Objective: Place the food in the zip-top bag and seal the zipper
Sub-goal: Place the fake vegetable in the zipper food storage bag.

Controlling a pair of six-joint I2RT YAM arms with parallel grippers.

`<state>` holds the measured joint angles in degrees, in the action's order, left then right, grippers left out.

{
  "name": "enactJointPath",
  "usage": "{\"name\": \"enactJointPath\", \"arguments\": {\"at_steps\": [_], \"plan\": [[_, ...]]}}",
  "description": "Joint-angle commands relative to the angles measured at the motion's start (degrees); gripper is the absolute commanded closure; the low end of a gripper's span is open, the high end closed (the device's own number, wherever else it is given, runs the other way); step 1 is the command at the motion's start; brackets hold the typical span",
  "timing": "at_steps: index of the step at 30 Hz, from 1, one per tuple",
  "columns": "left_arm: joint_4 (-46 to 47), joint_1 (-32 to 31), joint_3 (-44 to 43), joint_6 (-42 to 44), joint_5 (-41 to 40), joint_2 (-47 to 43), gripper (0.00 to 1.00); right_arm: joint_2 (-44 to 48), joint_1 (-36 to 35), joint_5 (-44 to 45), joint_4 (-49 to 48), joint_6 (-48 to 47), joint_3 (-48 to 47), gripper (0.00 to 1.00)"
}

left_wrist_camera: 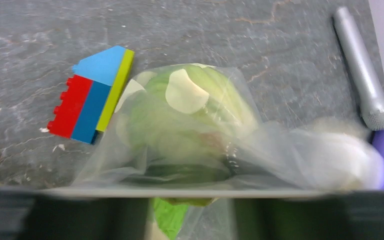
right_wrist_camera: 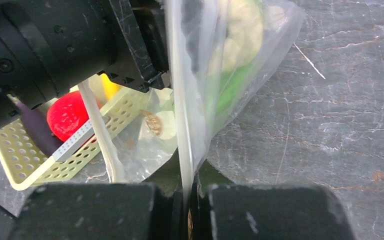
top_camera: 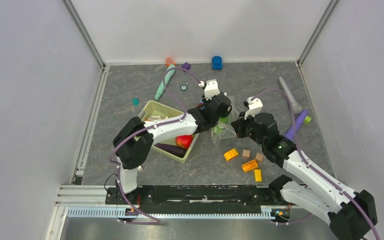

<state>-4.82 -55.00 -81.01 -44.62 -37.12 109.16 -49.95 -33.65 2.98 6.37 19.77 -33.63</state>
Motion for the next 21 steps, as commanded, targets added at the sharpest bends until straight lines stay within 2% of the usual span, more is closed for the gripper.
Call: {"name": "enactJointPath", "arguments": {"at_steps": [1, 2, 4, 12, 21], "plan": [[7.9, 2.7, -1.8, 3.2, 3.5, -0.2, 0.25, -2.2, -0.2, 5.8, 0.8, -1.7, -2.3, 0.96], [9.7, 2.6, -0.7, 5.1, 7.7, -1.0, 0.12, -3.4, -0.2, 7.5, 0.4, -1.4, -2.6, 0.96], [12.5, 2.6, 1.9, 7.2, 13.6, -2.9, 0.01, -5.8, -0.1, 9.8, 0.2, -0.8, -3.7, 0.96], [9.4, 2.5, 9.1, 9.4, 22.9, -12.7, 0.0, -13.5, -0.1, 10.2, -3.1, 0.7, -6.5, 0.97], [0.7, 2.0, 12.3, 12.6, 27.6, -23.2, 0.0, -14.0, -0.1, 9.2, -5.7, 1.8, -5.4, 0.97]]}}
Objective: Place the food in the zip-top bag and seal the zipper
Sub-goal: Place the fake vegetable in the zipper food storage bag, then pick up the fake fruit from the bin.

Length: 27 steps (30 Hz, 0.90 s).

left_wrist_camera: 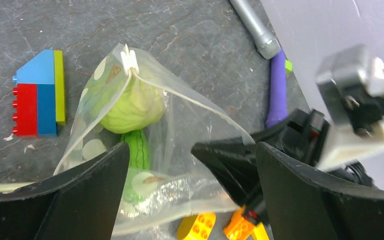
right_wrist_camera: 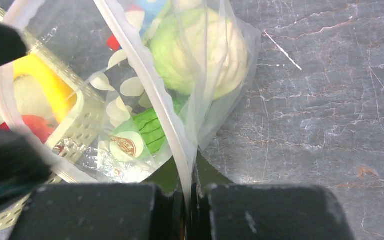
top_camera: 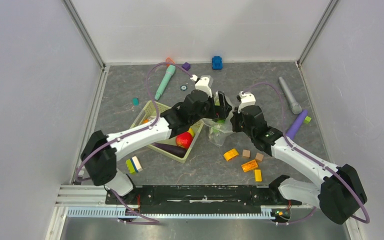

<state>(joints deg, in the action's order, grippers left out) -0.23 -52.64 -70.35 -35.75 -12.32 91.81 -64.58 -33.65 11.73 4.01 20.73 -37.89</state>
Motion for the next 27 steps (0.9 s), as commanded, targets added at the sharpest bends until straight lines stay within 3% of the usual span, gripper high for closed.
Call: {"name": "enactJointPath", "arguments": {"at_steps": [1, 16, 20, 27], "plan": [[-4.6, -0.5, 2.4, 4.2, 2.8, -7.6, 0.0, 0.9, 0.0, 0.3, -3.6, 0.7, -0.8, 0.97], [-25.5, -0.5, 18.7, -1.0, -10.1, -30.8, 0.0, 3.2, -0.1, -0.4, -6.3, -1.0, 2.8, 0.96], [-28.7, -0.5, 20.6, -3.2, -11.6, -31.6, 0.0, 3.3, -0.1, -1.3, -6.7, -1.3, 3.3, 0.96], [-33.2, 0.2, 20.3, -6.1, -12.6, -25.3, 0.0, 2.4, -0.1, -2.5, -6.8, -1.9, 3.4, 0.96]]}}
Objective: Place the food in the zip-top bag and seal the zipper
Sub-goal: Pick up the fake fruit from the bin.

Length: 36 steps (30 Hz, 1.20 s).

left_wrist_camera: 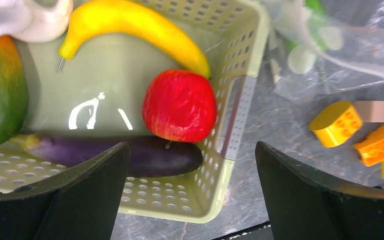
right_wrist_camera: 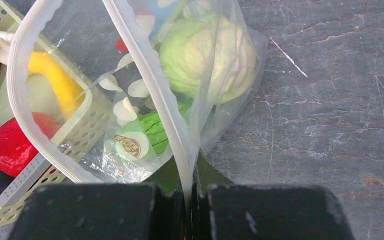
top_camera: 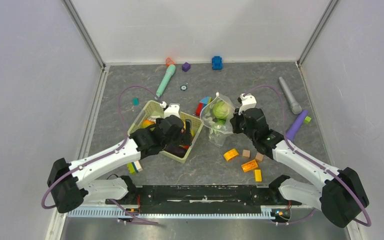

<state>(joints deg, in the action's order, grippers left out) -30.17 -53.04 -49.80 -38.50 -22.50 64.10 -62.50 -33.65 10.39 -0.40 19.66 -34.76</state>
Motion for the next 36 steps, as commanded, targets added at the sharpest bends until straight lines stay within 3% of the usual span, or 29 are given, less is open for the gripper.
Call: {"name": "enactJointPath", "arguments": {"at_steps": [1, 8, 12, 30, 33, 36], "plan": [[-2.4, 1.0, 0.3, -3.5, -2.4, 2.5, 0.0, 0.1, -0.1, -1.5, -2.4, -0.9, 0.2, 0.96], [9.4, 8.1, 5.5, -2.1, 7.3, 3.0, 0.0, -0.4, -0.1, -2.9, -2.3, -0.8, 0.0, 0.96], [11.5, 8.9, 5.5, 0.7, 11.9, 5.4, 0.0, 0.0, -0.1, -1.8, -2.4, -0.5, 0.4, 0.96], [13.7, 8.9, 5.7, 1.1, 10.3, 13.8, 0.08, -0.6, -0.1, -3.5, -2.9, -0.2, 0.2, 0.97], [14.6, 8.9, 5.5, 1.0, 11.2, 14.9, 0.12, -0.3, -0.1, -3.0, -3.4, 0.0, 0.6, 0.97], [14.1, 9.0, 5.1, 1.2, 10.6, 15.7, 0.26, -0.4, -0.1, -3.5, -3.4, 0.0, 0.6, 0.97]]}}
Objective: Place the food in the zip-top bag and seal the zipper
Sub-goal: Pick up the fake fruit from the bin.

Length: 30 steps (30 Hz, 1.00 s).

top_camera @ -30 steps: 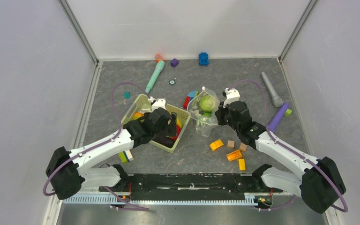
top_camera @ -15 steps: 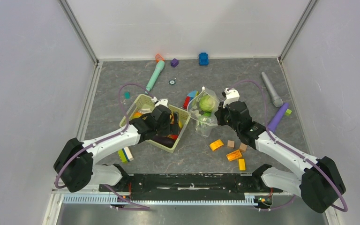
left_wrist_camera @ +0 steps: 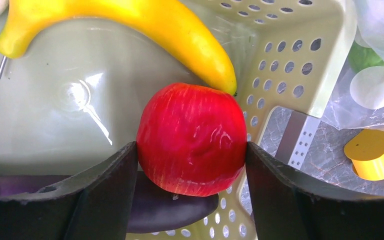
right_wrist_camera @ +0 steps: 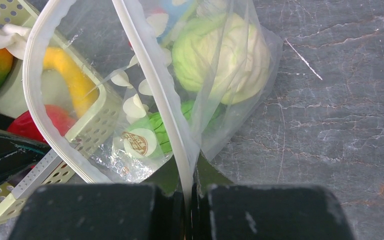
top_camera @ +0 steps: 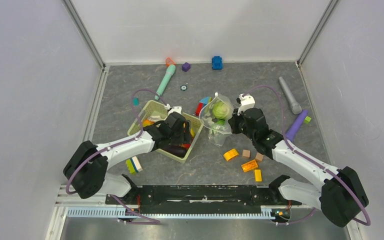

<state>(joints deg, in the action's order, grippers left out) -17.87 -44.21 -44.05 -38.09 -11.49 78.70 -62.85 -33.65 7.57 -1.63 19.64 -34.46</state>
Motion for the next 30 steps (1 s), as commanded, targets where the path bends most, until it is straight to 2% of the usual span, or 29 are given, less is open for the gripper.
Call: {"name": "enactJointPath", "arguments": {"at_steps": [1, 4, 6, 10, 16, 22, 26, 30], "plan": [[1.3, 0.2, -0.7, 0.7, -0.8, 1.0, 0.32, 0.1, -0.1, -0.9, -2.0, 0.0, 0.2, 0.96], [0.0, 0.2, -1.5, 0.7, -1.8, -0.3, 0.46, 0.6, -0.1, -0.7, -2.3, 0.1, 0.5, 0.97], [-0.5, 0.2, -1.7, 1.1, -2.3, -1.9, 0.49, 0.9, -0.1, -1.3, -3.3, 0.1, 1.1, 0.96], [-0.7, 0.2, -1.5, 1.0, -3.4, -6.8, 0.63, 0.8, -0.1, -2.1, -3.1, -0.4, 0.9, 0.97], [-2.4, 0.2, -1.6, 0.3, -9.2, -13.2, 0.7, 0.3, -0.1, -3.6, -4.3, -0.4, 1.1, 0.97], [-0.7, 0.2, -2.0, 1.7, -7.8, -18.8, 0.78, -0.3, -0.1, -4.6, -5.5, -0.3, 1.4, 0.97], [5.6, 0.2, -2.0, 3.4, -2.1, -21.3, 0.79, 0.0, -0.1, -4.8, -5.5, -0.3, 1.3, 0.97], [12.6, 0.2, -2.4, 5.1, 5.2, -20.2, 0.81, -0.1, -0.1, -4.5, -5.3, 0.1, 1.3, 0.97]]}}
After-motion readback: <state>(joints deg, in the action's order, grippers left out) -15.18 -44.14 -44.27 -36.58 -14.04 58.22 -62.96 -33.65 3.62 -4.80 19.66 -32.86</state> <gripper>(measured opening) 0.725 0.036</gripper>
